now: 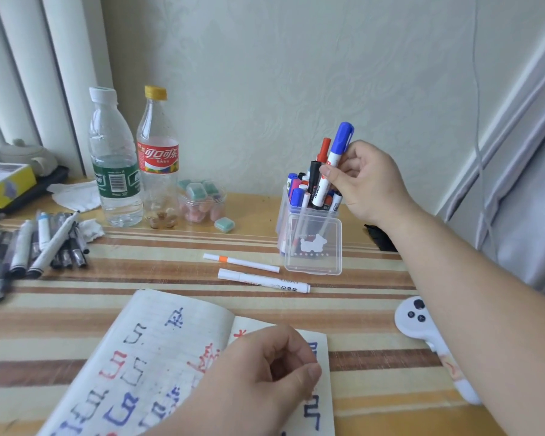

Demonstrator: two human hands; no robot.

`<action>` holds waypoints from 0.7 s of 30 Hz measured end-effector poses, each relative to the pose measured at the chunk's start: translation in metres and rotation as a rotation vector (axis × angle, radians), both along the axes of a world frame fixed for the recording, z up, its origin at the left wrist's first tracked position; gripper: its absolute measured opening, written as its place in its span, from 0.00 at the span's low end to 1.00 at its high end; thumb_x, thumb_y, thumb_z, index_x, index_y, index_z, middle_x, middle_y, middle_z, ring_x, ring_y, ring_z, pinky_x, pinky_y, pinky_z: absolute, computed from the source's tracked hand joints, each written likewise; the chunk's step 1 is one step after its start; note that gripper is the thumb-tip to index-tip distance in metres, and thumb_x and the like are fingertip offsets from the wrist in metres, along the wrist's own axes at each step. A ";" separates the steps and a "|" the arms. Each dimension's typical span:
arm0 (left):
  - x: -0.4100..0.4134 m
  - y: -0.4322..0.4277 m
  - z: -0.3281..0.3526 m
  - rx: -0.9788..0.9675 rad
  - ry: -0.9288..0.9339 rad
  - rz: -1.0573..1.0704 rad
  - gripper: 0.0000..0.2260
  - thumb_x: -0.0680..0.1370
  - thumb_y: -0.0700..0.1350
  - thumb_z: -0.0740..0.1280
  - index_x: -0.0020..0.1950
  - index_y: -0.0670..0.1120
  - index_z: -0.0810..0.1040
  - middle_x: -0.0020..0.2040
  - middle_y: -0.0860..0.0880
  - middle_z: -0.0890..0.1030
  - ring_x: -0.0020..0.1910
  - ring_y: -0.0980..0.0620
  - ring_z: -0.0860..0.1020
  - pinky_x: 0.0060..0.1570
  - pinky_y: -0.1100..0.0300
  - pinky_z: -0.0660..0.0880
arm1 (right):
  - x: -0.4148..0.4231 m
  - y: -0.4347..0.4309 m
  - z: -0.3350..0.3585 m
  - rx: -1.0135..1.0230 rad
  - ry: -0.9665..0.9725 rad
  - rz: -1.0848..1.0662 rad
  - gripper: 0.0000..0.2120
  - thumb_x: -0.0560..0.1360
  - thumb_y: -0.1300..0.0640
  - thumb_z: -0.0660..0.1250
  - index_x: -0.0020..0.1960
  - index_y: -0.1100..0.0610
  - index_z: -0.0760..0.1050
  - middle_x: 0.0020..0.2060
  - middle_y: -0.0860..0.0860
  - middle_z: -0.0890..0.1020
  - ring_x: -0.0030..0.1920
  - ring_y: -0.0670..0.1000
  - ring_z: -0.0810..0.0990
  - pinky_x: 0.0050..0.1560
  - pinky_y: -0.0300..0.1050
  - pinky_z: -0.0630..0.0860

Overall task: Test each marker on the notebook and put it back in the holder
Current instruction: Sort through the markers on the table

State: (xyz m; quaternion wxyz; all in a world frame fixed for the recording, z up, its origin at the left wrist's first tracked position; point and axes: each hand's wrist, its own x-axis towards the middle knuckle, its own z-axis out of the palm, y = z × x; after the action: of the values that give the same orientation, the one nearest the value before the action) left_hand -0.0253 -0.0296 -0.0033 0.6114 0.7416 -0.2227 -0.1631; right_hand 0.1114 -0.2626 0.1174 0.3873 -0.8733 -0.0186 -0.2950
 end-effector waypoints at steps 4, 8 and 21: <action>-0.001 0.000 0.001 -0.008 0.017 0.012 0.06 0.71 0.54 0.71 0.42 0.54 0.82 0.37 0.49 0.85 0.41 0.44 0.83 0.48 0.49 0.80 | 0.001 -0.002 -0.002 0.012 -0.008 0.005 0.14 0.76 0.57 0.75 0.41 0.50 0.70 0.41 0.54 0.86 0.39 0.54 0.84 0.42 0.47 0.81; -0.001 0.001 0.000 0.016 -0.002 0.017 0.04 0.75 0.50 0.74 0.42 0.54 0.81 0.37 0.49 0.85 0.36 0.53 0.81 0.42 0.59 0.78 | 0.002 -0.001 -0.002 -0.005 -0.031 0.004 0.15 0.77 0.57 0.74 0.40 0.50 0.69 0.39 0.51 0.85 0.32 0.41 0.79 0.36 0.35 0.74; -0.003 0.002 0.005 0.038 0.007 -0.006 0.05 0.77 0.46 0.73 0.42 0.53 0.81 0.36 0.49 0.85 0.34 0.56 0.80 0.40 0.61 0.75 | 0.004 -0.004 0.005 -0.007 0.054 -0.056 0.11 0.74 0.57 0.77 0.41 0.52 0.75 0.37 0.51 0.84 0.35 0.46 0.82 0.38 0.37 0.76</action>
State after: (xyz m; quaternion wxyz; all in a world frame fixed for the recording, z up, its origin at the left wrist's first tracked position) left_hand -0.0287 -0.0273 0.0013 0.5976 0.7518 -0.2199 -0.1716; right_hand 0.1155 -0.2662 0.1224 0.3761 -0.8824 0.0152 -0.2822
